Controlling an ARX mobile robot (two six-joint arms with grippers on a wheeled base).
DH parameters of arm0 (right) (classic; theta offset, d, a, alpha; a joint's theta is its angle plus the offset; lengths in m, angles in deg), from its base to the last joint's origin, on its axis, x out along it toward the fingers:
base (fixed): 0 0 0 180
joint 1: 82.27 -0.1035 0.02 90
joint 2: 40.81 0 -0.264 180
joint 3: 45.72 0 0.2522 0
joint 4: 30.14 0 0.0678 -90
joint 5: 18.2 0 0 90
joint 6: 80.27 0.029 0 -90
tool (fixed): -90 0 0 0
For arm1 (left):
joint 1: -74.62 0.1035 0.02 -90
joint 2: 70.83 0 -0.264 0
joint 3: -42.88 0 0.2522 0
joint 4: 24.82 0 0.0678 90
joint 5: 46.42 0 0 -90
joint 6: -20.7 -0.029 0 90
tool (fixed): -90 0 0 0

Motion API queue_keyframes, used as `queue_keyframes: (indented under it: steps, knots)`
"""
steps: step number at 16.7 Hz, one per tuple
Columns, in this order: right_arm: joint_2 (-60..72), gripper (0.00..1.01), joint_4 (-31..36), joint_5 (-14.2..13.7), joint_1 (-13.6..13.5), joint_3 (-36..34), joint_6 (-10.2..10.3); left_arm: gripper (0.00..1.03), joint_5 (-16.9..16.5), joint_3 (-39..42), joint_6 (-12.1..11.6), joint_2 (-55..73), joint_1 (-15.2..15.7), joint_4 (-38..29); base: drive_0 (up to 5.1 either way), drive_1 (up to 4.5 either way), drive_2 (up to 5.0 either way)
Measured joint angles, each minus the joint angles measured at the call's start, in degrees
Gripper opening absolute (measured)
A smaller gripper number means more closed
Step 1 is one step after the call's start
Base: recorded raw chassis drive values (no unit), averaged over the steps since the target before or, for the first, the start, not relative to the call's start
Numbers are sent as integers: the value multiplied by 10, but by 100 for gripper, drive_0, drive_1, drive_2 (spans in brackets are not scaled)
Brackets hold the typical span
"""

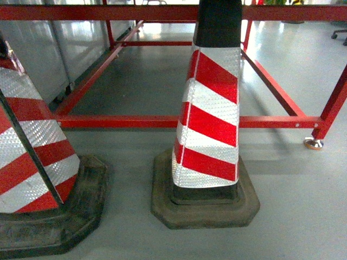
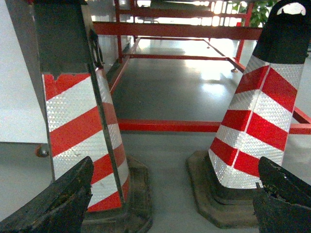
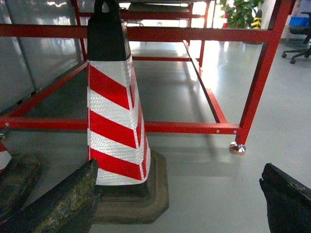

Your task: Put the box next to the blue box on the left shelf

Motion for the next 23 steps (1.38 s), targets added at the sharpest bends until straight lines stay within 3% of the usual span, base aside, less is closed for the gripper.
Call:
queue_keyframes:
  steps: [23]
  knots:
    - [0, 98, -1, 0, 0, 0, 0, 98, -1, 0, -4, 0, 0, 0, 0, 0, 0]
